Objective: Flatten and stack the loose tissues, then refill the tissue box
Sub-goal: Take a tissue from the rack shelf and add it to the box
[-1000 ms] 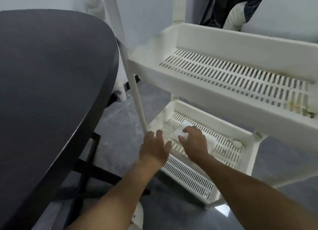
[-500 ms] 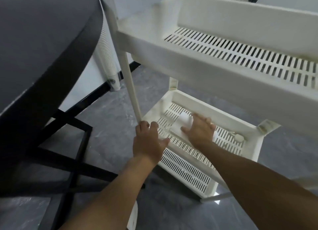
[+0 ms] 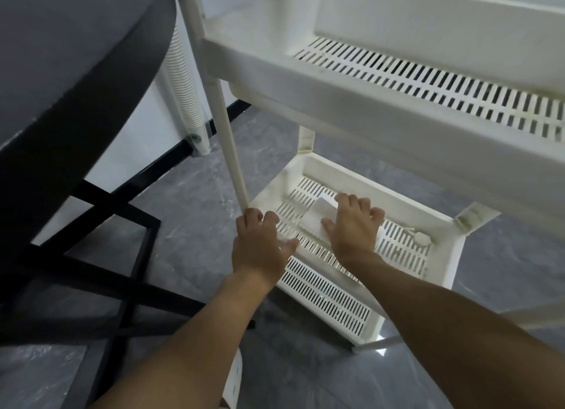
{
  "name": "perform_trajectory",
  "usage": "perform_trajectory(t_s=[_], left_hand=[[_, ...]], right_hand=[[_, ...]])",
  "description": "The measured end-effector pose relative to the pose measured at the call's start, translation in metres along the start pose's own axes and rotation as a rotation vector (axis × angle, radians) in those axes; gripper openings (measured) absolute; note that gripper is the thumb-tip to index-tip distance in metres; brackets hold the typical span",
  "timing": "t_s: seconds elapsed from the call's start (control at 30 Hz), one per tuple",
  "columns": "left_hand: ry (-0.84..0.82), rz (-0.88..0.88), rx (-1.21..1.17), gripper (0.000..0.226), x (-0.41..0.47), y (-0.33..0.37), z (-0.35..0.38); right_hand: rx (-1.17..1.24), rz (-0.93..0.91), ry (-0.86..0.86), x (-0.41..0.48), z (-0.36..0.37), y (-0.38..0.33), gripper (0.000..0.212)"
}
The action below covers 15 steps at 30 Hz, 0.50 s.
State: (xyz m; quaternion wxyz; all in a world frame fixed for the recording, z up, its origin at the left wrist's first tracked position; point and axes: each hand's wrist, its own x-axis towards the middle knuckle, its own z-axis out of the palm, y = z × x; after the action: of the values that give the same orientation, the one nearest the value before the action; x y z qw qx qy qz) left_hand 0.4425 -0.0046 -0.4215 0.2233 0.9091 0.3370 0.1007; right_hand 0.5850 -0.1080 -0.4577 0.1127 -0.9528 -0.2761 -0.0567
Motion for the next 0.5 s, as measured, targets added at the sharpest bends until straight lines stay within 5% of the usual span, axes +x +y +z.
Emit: perform_trajectory(t_s=[0.07, 0.27, 0.5], left_hand=[[-0.004, 0.001, 0.005, 0.056, 0.000, 0.000, 0.000], [-0.004, -0.010, 0.001, 0.045, -0.005, 0.008, -0.010], [0.039, 0.058, -0.440, 0.051, -0.012, 0.046, -0.073]], right_hand=[[0.044, 0.016, 0.054, 0.001, -0.002, 0.000, 0.014], [0.143, -0.004, 0.136, -0.002, -0.036, -0.012, 0.017], [0.097, -0.260, 0.113, -0.035, -0.120, -0.038, 0.017]])
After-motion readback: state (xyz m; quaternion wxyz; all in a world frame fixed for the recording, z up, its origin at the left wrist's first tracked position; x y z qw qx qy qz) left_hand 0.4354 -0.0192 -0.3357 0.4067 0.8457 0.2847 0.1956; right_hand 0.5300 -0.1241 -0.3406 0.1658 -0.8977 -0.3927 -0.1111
